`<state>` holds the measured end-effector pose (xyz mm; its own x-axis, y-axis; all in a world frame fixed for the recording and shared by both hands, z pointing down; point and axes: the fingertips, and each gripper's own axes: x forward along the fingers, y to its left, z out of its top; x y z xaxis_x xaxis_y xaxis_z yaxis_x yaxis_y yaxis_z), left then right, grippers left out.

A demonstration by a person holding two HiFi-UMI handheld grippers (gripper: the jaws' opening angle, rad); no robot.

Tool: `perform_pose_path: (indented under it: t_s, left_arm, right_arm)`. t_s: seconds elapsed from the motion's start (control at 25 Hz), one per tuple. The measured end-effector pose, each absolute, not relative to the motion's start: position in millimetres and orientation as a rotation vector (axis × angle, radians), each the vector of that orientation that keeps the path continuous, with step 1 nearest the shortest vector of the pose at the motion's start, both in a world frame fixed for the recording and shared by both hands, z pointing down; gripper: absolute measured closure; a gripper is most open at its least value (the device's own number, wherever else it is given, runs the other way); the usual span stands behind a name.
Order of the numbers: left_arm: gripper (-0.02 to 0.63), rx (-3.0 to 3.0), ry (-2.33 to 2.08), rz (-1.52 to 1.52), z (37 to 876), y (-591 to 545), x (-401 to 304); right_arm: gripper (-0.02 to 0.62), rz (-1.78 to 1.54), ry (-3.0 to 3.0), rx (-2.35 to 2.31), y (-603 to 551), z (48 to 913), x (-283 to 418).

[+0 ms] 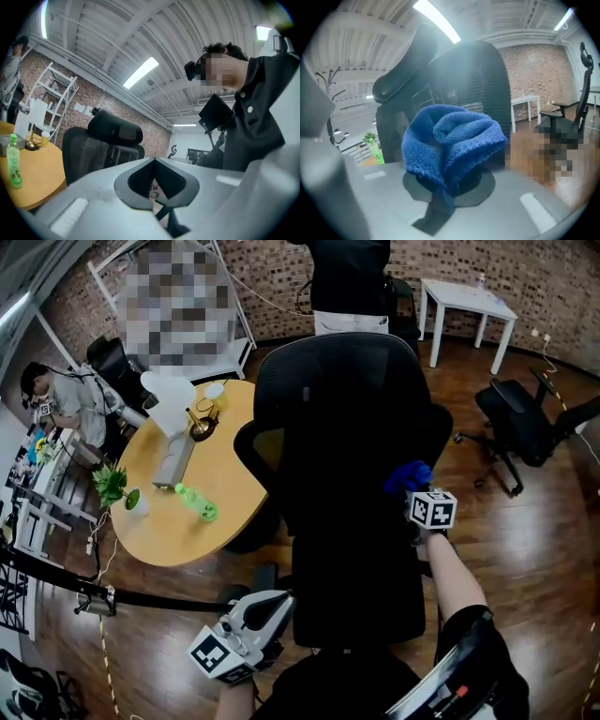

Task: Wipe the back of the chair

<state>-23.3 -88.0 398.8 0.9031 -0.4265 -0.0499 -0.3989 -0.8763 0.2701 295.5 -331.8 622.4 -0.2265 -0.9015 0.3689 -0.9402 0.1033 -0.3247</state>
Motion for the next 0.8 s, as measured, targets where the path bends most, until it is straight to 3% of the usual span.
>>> perform_pose_path:
  t_s: [0.48,0.64,0.8]
  left_arm:
    - [0.601,2.829,-0.458,-0.163,405.3,-97.3,-0.4]
    - [0.601,2.823,-0.463,-0.182,403.0,-97.0,-4.5]
    - [0.601,2.807,-0.535,-0.183,402.8,-97.1,-25.0]
  right_arm:
    - [0.543,0.762,-1.719,2.207,-261.0,642.0,423.2]
    - [0.543,0.726,-1.678,2.163,-258.4,647.8,419.3]
    - [0.543,0.723,-1.775,2.032,-283.4,662.8,365.5]
